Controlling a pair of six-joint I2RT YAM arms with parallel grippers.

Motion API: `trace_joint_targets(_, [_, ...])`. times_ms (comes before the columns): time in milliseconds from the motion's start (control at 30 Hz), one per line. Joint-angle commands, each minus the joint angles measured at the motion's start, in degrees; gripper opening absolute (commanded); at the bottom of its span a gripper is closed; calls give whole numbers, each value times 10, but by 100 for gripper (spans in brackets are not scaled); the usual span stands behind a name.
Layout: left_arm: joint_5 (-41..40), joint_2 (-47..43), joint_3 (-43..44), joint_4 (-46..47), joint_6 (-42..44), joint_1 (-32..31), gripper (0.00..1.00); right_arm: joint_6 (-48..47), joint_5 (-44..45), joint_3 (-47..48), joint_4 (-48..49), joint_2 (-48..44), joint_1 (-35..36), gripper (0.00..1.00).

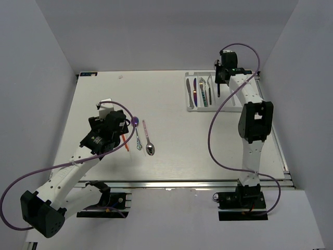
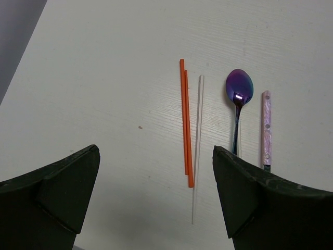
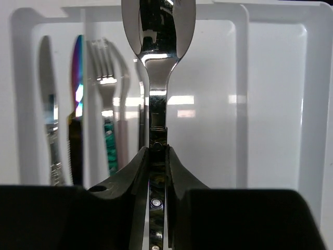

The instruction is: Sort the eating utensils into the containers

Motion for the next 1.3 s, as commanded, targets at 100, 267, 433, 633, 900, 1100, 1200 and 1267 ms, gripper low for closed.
trace_joint_targets(100, [21,23,1,11,9,2,98,-68,-15,100,-31,82,-40,0])
trace_joint_targets(267, [20,31,4,8,9,2,98,-86,-39,88,-22,107,-48,0])
trace_joint_targets(433, [20,35,1,11,11,2,98,-75,-27,72,-26,99,-49,37])
trace_joint_targets(633, [19,42,3,8,10,2,98,-50,-39,64,-44,30,-37,74])
trace_joint_targets(900, [-25,29,8,-7,-10,14,98,34,-11,-144,23,-137,161,86])
trace_joint_targets(1100, [-50,-8,4,-4,-15,21,98,147,24,-206,61,-124,338,89])
trace_joint_targets(1200, [-49,-16,5,-7,-16,21,98,182,77,-130,4,-63,395,87])
trace_joint_targets(1267, [-52,-18,6,-10,-17,21,98,206,106,-103,-16,-33,423,85])
